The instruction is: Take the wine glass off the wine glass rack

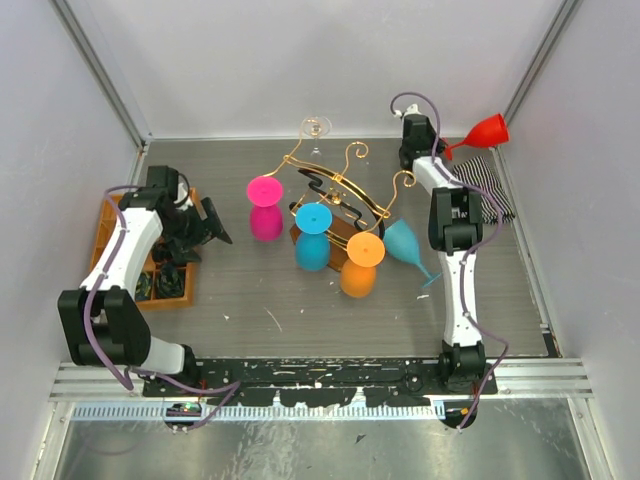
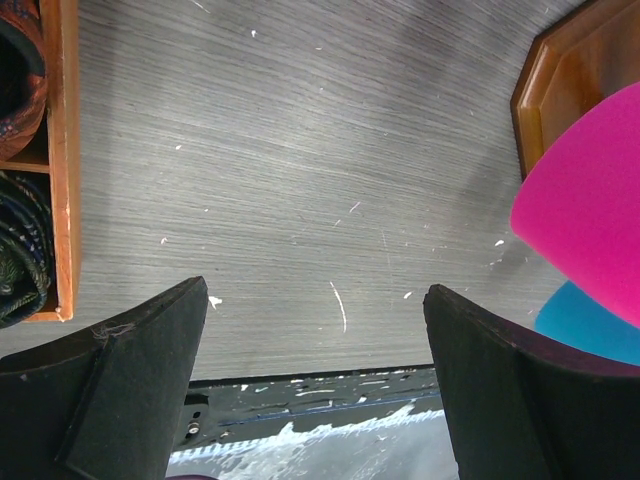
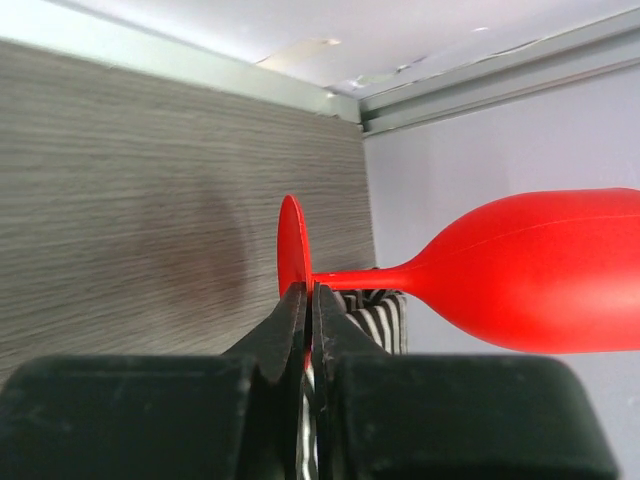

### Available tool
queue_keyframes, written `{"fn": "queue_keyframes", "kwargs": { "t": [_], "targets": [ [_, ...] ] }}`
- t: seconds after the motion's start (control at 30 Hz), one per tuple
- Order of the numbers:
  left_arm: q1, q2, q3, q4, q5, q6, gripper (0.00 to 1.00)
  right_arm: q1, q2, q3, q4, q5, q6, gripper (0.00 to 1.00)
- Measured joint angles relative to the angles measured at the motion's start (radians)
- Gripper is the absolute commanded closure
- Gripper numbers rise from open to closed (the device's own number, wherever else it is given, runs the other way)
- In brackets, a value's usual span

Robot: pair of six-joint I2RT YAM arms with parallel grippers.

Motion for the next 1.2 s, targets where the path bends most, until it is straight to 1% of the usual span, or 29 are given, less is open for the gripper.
{"fn": "queue_keyframes", "kwargs": {
  "t": [0.2, 0.63, 0.67, 0.9, 0.93, 0.97, 1.0, 1.03, 1.07, 1.2],
  "targets": [
    [0.0, 0.022, 0.0, 0.006, 0.007, 0.002, 0.04, 0.014, 0.059, -0.033, 0.055, 0.018, -0.064, 0.99],
    [0.0, 0.042, -0.022, 0.034, 0.048, 0.002, 0.04, 0.05, 0.083, -0.098, 0.182, 0.037, -0.248, 0.99],
    [0.0, 0.042, -0.022, 0.035, 0.049, 0.002, 0.04, 0.052, 0.085, -0.101, 0.186, 0.038, -0.258, 0.98],
    [0.0, 0.044, -0.022, 0.035, 0.049, 0.005, 0.04, 0.083, 0.086, -0.122, 0.18, 0.049, -0.293, 0.83],
    [0.0, 0.045, -0.022, 0.035, 0.049, 0.005, 0.04, 0.09, 0.086, -0.126, 0.17, 0.047, -0.292, 0.76],
    [0.0, 0.046, -0.022, 0.035, 0.049, 0.005, 0.04, 0.099, 0.086, -0.129, 0.154, 0.042, -0.288, 0.62],
    [0.0, 0.047, -0.022, 0.035, 0.049, 0.005, 0.04, 0.108, 0.086, -0.13, 0.133, 0.032, -0.278, 0.42],
    [0.0, 0.047, -0.022, 0.036, 0.049, 0.005, 0.04, 0.117, 0.086, -0.132, 0.121, 0.035, -0.279, 0.37],
    [0.0, 0.048, -0.022, 0.037, 0.049, 0.005, 0.04, 0.125, 0.08, -0.132, 0.126, 0.05, -0.285, 0.35],
    [0.0, 0.048, -0.022, 0.042, 0.052, 0.005, 0.04, 0.136, 0.037, -0.13, 0.076, -0.006, -0.214, 0.3]
  ]
}}
